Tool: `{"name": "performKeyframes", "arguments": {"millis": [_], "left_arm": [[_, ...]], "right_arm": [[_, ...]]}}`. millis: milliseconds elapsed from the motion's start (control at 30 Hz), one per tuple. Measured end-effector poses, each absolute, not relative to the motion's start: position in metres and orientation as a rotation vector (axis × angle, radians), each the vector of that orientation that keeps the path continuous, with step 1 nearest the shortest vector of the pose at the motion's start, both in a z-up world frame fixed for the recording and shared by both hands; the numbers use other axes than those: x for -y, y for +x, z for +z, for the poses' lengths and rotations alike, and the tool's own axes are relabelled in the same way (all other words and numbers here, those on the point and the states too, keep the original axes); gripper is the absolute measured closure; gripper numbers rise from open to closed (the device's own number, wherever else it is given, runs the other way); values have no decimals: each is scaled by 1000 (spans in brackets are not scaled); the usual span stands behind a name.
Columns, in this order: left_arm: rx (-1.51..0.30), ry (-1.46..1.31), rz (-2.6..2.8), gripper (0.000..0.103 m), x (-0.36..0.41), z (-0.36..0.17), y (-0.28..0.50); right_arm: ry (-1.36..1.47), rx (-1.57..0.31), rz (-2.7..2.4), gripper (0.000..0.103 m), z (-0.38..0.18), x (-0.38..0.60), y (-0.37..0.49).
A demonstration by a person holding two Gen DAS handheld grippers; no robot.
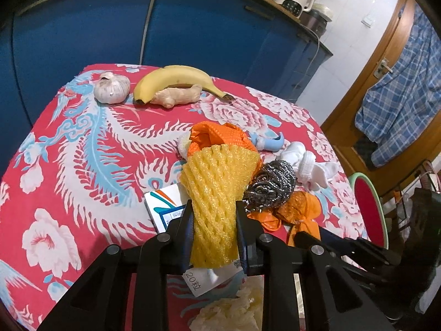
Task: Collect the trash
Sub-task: 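Grasp the orange mesh bag with the right gripper while the left gripper holds the foam net, then move both grippers over the red bucket and release the foam net and orange bag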
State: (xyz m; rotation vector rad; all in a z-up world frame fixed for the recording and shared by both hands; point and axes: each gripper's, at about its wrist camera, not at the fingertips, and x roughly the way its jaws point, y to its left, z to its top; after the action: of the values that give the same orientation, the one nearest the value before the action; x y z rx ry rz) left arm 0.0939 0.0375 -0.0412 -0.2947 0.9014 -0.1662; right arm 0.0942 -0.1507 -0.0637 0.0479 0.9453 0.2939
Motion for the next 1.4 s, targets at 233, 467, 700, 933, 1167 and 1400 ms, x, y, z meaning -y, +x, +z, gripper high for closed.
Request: {"name": "performKeyframes", "arguments": {"millis": [233, 467, 700, 933, 1167, 1400], "left_arm": [[-892, -287, -175, 79, -37, -35, 88], [-849, -268, -187, 79, -32, -17, 78], [-817, -242, -213, 79, -18, 0, 69], [-807, -210, -246, 79, 3, 10, 67], [-807, -173, -292, 79, 32, 17, 67], [-803, -116, -362, 79, 72, 23, 69]], "right_arm": [[57, -916, 295, 90, -56, 156, 90], [83, -855, 294, 92, -38, 168, 77], [106, -801, 279, 92, -20, 186, 62], [146, -759, 239, 92, -7, 209, 46], [192, -725, 179, 92, 1, 241, 34], [240, -700, 103, 92, 2, 278, 21]]}}
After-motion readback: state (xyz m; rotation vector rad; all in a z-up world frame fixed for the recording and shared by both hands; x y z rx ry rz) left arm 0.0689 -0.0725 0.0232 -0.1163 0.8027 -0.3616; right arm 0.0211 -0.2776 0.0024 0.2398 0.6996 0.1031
